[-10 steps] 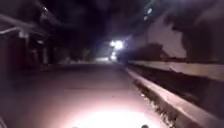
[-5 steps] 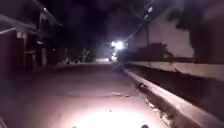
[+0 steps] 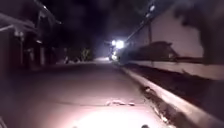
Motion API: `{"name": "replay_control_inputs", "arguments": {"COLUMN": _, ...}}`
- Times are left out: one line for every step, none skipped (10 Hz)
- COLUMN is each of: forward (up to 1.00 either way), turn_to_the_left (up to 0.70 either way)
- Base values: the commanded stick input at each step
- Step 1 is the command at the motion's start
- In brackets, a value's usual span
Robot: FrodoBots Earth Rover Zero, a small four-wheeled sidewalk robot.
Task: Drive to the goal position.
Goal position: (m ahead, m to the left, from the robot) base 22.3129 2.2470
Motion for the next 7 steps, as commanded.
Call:
{"name": "replay_control_inputs", "arguments": {"forward": 0.70, "turn_to_the_left": 0.00}}
{"name": "replay_control_inputs", "arguments": {"forward": 0.70, "turn_to_the_left": 0.00}}
{"name": "replay_control_inputs", "arguments": {"forward": 0.70, "turn_to_the_left": 0.00}}
{"name": "replay_control_inputs", "arguments": {"forward": 0.70, "turn_to_the_left": 0.00}}
{"name": "replay_control_inputs", "arguments": {"forward": 0.70, "turn_to_the_left": 0.00}}
{"name": "replay_control_inputs", "arguments": {"forward": 0.70, "turn_to_the_left": 0.00}}
{"name": "replay_control_inputs", "arguments": {"forward": 0.70, "turn_to_the_left": 0.00}}
